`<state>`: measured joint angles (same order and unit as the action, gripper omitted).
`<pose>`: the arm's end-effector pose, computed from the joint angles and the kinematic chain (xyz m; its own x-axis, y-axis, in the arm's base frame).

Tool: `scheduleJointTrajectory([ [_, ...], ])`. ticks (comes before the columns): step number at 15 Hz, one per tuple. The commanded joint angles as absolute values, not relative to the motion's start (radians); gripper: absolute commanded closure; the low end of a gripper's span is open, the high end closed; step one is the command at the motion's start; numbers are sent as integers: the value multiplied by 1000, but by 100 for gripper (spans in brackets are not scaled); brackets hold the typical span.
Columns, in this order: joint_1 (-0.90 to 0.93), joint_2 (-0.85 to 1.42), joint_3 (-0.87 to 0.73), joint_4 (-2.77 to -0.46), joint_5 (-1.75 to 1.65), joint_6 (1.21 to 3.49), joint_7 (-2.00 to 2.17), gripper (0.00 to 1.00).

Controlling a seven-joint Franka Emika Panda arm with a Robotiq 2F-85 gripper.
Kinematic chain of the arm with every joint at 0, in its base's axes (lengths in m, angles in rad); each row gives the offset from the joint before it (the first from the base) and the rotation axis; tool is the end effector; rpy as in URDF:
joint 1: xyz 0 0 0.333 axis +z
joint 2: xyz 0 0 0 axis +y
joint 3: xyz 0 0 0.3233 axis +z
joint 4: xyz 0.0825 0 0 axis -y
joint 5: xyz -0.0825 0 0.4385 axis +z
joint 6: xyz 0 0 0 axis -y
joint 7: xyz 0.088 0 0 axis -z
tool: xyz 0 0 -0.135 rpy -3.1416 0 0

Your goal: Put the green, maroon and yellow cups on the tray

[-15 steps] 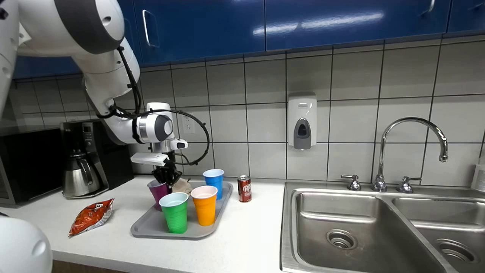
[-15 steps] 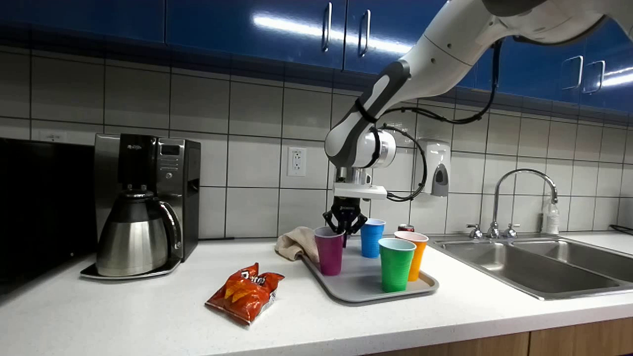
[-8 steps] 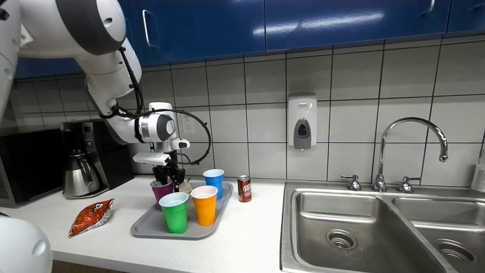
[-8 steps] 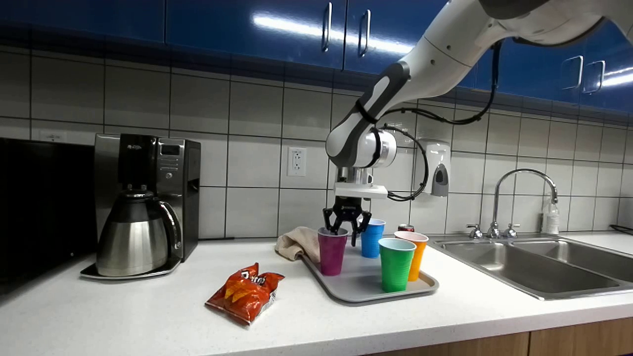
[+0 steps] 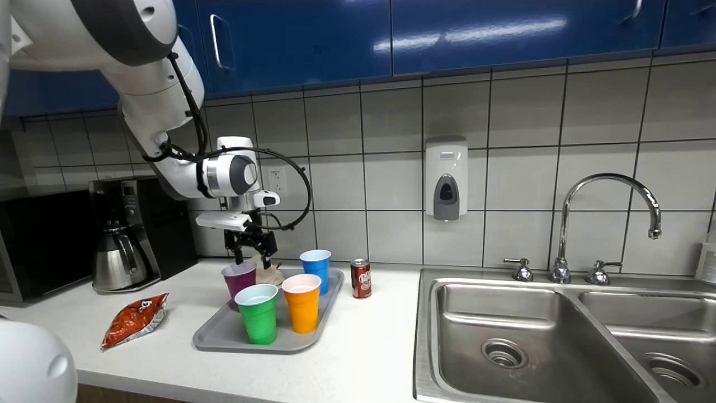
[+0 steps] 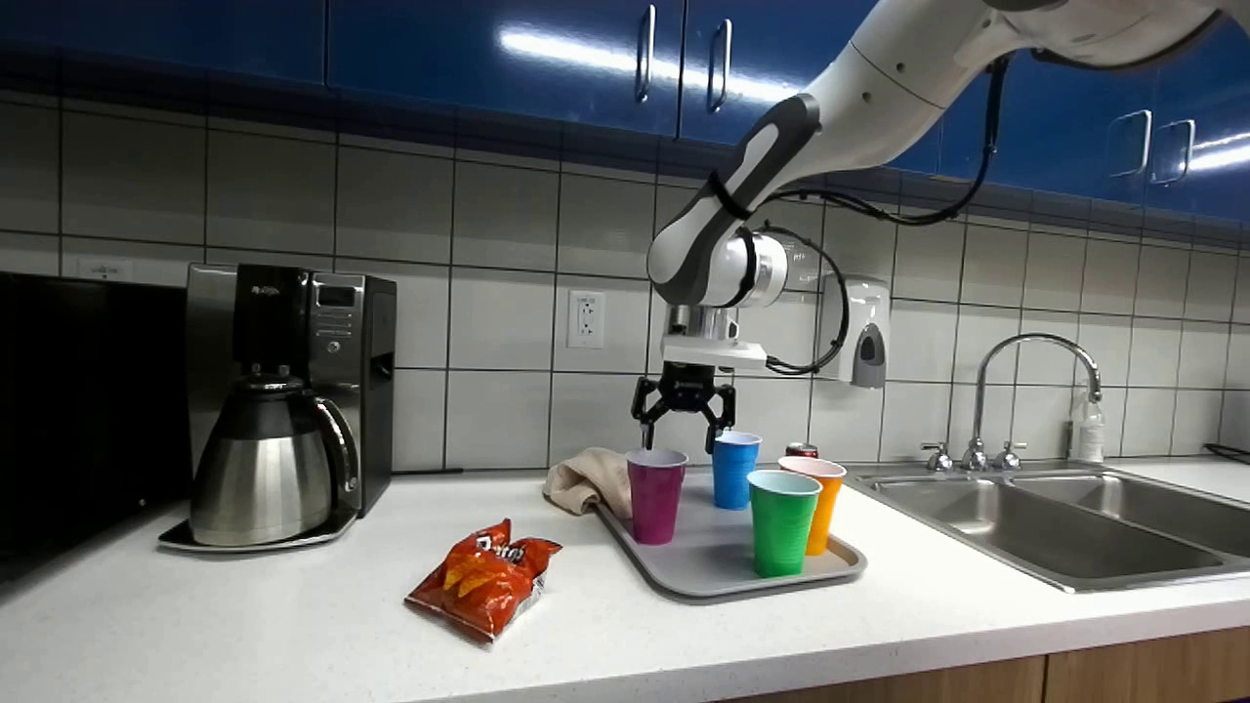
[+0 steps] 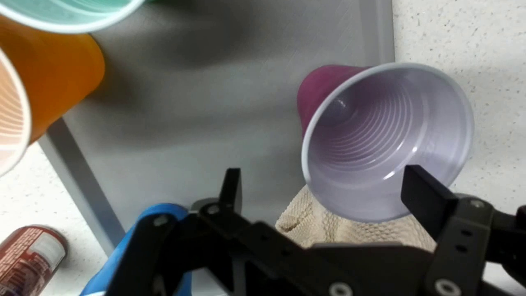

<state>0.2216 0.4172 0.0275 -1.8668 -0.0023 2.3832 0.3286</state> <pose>0.6718 0.1701 0.2451 0.9925 -0.0823 0.0908 -0.0788 -0.9961 -0.0409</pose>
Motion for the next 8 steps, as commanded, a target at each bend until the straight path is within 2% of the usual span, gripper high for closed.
scheduleJointTrajectory([
  [1, 219, 343, 28, -1923, -27, 2391, 337, 0],
  [8, 211, 251, 29, -2030, -62, 2443, 329, 0],
])
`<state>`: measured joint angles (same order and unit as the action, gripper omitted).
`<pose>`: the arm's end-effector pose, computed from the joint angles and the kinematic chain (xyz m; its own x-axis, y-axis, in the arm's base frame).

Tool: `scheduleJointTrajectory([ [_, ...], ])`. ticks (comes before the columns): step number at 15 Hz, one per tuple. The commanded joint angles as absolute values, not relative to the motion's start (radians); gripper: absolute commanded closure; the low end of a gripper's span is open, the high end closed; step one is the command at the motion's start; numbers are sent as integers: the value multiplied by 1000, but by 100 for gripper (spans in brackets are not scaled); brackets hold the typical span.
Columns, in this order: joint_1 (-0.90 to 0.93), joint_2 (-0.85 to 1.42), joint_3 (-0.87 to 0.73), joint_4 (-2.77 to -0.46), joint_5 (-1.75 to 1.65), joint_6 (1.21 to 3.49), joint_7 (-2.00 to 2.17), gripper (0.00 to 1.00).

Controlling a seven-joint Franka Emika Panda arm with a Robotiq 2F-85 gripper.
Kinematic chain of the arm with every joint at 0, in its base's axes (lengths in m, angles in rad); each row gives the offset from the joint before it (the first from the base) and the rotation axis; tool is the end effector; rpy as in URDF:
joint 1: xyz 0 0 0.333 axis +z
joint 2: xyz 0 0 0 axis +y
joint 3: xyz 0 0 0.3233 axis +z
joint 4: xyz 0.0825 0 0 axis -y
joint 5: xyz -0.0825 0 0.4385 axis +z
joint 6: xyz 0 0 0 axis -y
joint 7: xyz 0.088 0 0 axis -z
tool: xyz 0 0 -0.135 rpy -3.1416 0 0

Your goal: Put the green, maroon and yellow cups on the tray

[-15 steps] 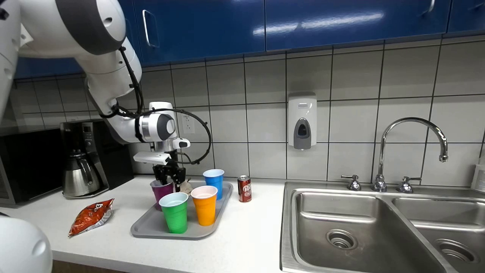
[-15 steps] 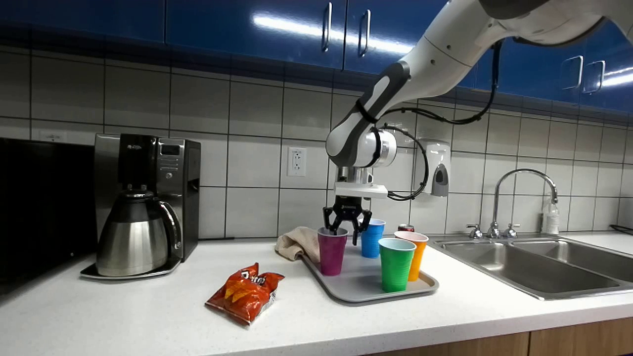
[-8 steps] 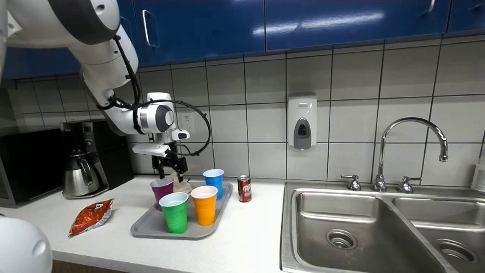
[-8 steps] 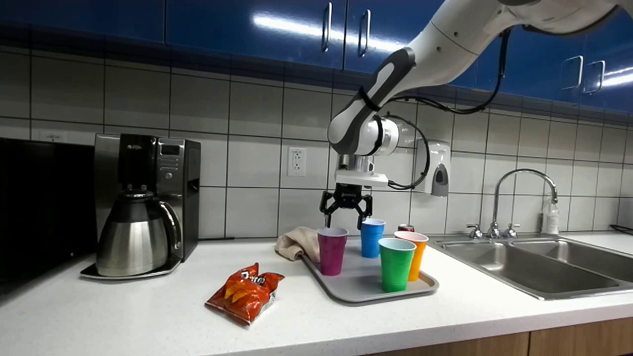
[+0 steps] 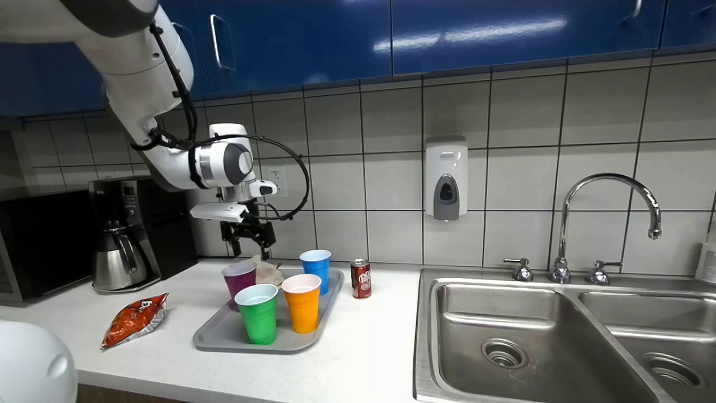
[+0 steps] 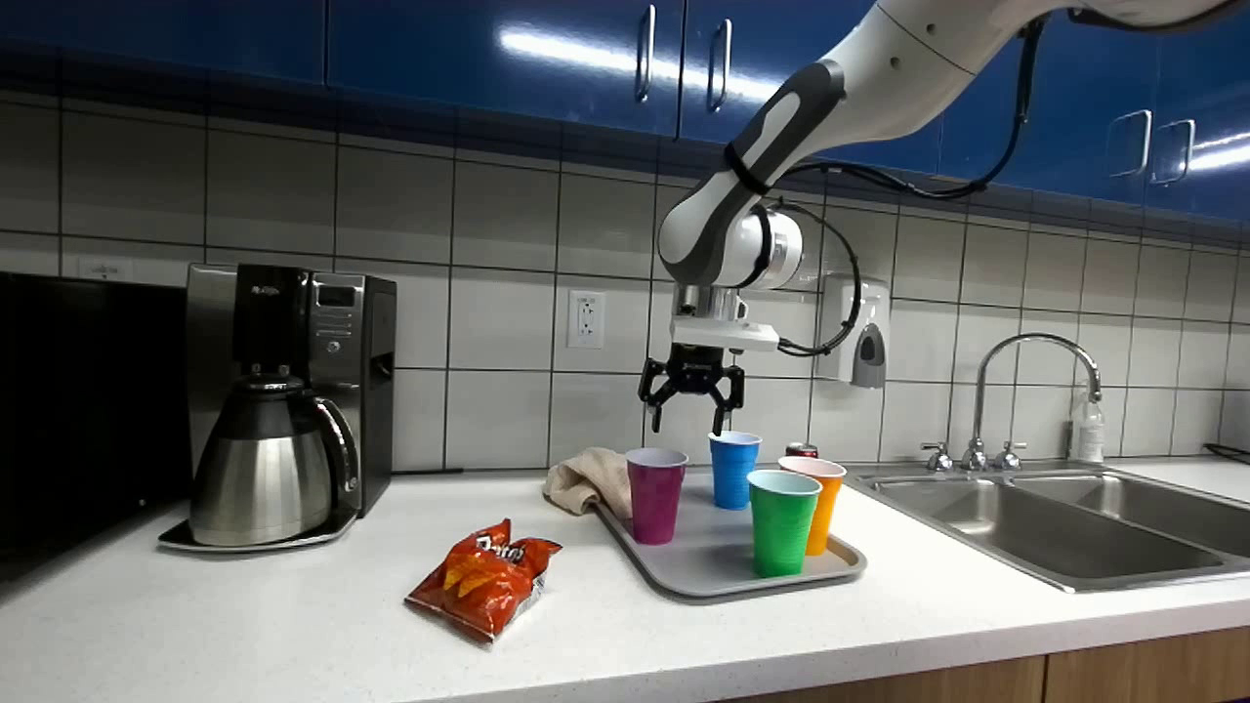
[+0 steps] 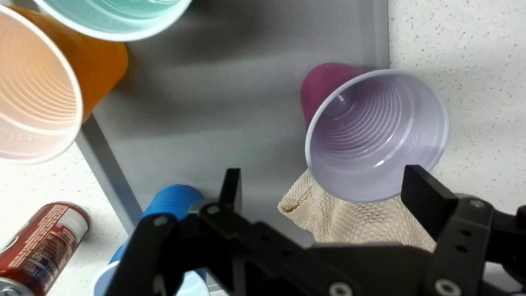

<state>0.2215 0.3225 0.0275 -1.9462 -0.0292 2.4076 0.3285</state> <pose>0.6550 0.1653 0.2735 0.9888 -0.0628 0.1355 -0.0590 -0.9978 -0.0317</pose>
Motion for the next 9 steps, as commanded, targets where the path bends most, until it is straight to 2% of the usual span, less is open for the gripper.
scheduleJointTrajectory([
  [1, 209, 240, 30, -2046, -66, 2450, 328, 0],
  [9, 184, 140, 22, -2191, -132, 2527, 326, 0],
])
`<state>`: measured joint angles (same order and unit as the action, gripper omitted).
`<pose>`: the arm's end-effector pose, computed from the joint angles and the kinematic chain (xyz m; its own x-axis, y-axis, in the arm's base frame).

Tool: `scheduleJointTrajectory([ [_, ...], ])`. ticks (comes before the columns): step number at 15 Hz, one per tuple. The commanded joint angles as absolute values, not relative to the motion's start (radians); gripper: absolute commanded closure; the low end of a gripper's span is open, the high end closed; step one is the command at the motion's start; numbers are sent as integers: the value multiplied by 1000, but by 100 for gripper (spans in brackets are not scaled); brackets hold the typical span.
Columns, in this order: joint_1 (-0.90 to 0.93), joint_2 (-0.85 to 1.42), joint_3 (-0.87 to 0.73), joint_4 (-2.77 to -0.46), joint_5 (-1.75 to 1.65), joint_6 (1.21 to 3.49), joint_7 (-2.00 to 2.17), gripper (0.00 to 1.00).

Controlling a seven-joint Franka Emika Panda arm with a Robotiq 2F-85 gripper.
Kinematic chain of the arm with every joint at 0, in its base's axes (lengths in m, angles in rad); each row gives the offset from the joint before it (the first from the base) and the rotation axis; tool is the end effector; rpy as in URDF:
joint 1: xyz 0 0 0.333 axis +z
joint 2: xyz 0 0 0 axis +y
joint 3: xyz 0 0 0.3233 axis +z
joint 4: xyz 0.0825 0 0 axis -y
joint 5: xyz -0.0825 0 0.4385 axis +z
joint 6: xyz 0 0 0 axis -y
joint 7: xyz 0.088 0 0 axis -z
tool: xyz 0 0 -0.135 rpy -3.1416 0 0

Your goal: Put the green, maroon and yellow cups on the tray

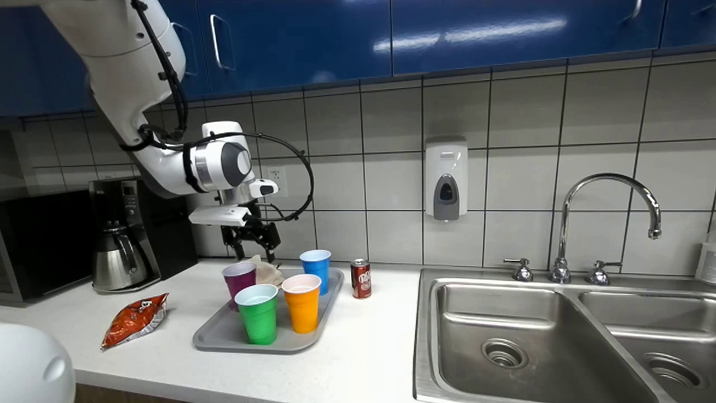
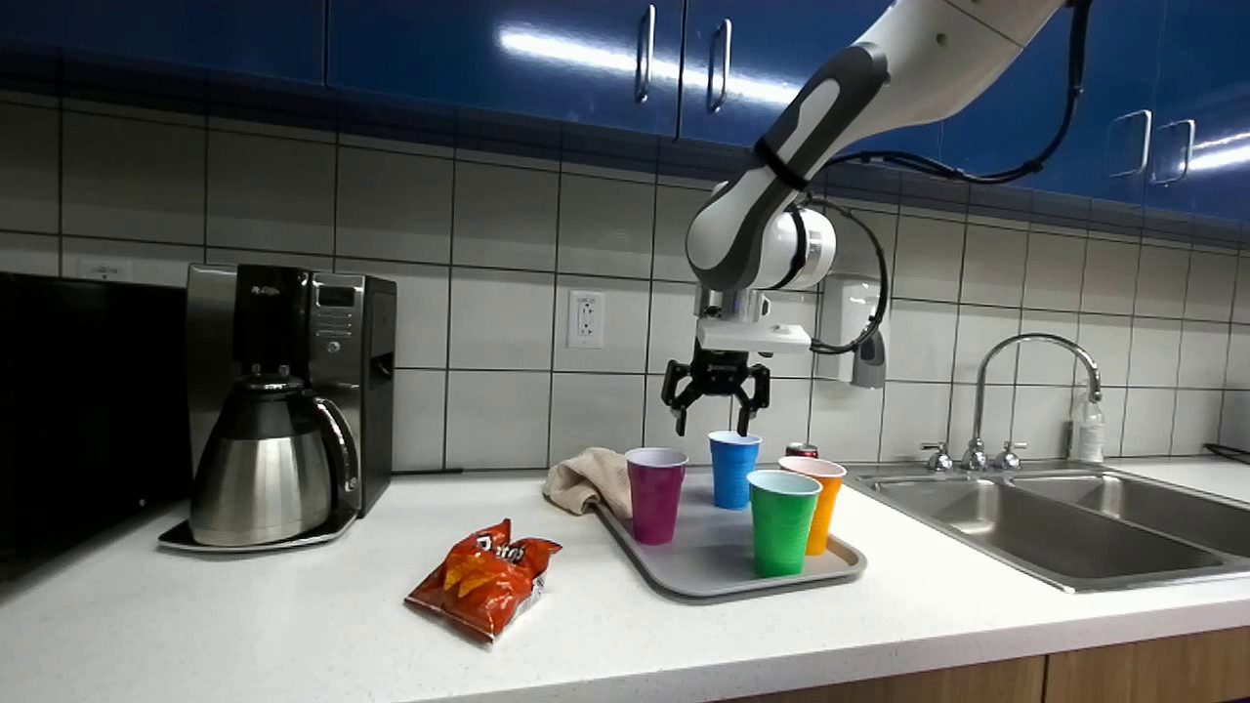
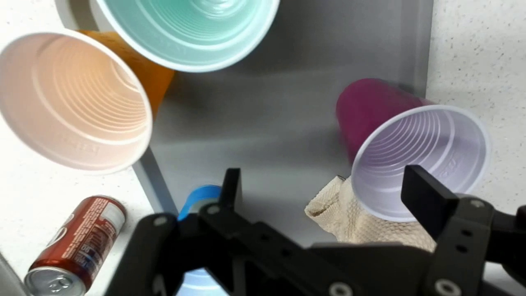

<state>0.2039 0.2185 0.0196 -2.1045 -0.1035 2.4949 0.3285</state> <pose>0.6214 0.1400 0.2735 0.9829 -0.0269 0.1823 -0.0298 -0.9995 0.0131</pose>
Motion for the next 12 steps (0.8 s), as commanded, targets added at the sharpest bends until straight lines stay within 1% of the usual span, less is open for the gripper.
scheduleJointTrajectory([
  [1, 180, 124, 22, -2207, -133, 2531, 324, 0],
  [7, 156, 25, 26, -2279, -160, 2479, 328, 0],
  [12, 132, -45, 35, -2299, -161, 2341, 319, 0],
])
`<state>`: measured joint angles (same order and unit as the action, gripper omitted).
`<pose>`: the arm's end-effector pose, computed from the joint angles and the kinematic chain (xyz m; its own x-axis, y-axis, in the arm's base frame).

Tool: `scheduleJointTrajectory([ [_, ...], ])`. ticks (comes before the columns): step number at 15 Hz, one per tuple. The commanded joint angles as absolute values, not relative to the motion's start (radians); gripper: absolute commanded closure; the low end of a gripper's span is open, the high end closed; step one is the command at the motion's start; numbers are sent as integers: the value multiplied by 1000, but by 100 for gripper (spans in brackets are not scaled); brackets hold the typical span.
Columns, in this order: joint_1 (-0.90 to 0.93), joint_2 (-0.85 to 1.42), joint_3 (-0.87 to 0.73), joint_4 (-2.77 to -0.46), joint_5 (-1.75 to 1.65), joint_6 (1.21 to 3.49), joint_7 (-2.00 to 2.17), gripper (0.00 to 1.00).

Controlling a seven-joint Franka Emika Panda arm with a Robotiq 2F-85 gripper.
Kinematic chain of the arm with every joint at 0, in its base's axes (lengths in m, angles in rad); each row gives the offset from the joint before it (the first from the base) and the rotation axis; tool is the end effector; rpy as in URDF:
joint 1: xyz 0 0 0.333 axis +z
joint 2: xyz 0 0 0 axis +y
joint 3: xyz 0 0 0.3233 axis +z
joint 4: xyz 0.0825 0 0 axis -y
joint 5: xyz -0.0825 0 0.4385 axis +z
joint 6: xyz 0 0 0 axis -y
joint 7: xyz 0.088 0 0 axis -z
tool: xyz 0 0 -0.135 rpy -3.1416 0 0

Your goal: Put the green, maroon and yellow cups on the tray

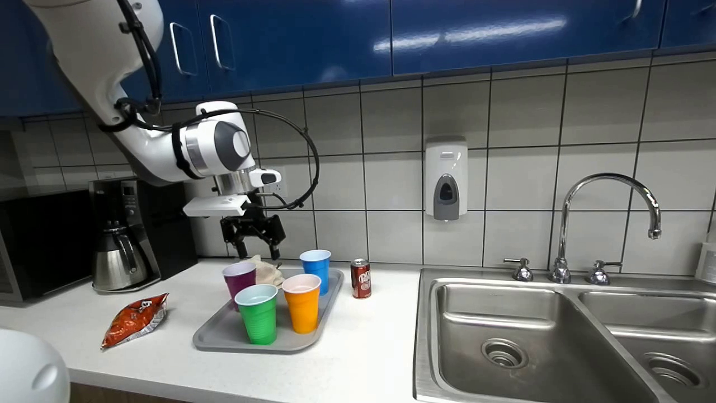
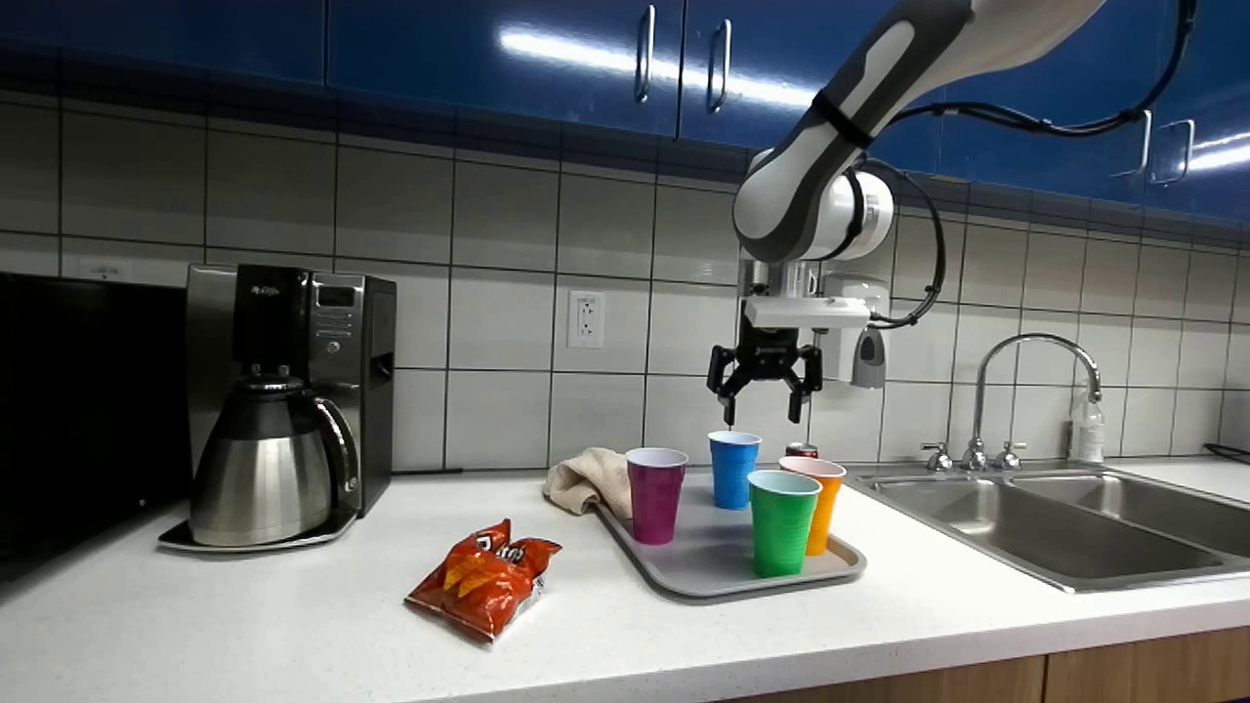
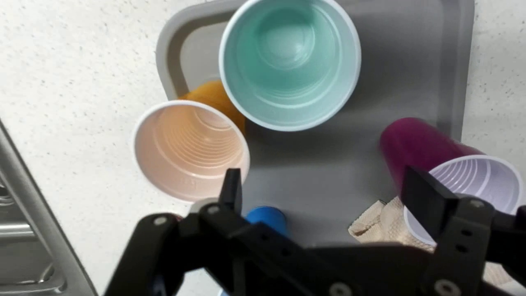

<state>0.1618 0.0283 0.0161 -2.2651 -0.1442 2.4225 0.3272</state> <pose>0.5713 0.0994 0.3034 0.9877 -0.0416 0.1509 -0.0515 -0.9967 0.0621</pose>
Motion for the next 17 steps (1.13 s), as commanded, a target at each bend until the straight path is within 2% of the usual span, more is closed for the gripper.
scheduleJointTrajectory([
  [1, 128, -58, 36, -2302, -162, 2322, 318, 0],
  [5, 117, -99, 42, -2312, -166, 2259, 315, 0],
  [6, 118, -49, 45, -2284, -144, 2298, 323, 0],
  [17, 118, -45, 47, -2285, -143, 2297, 323, 0],
])
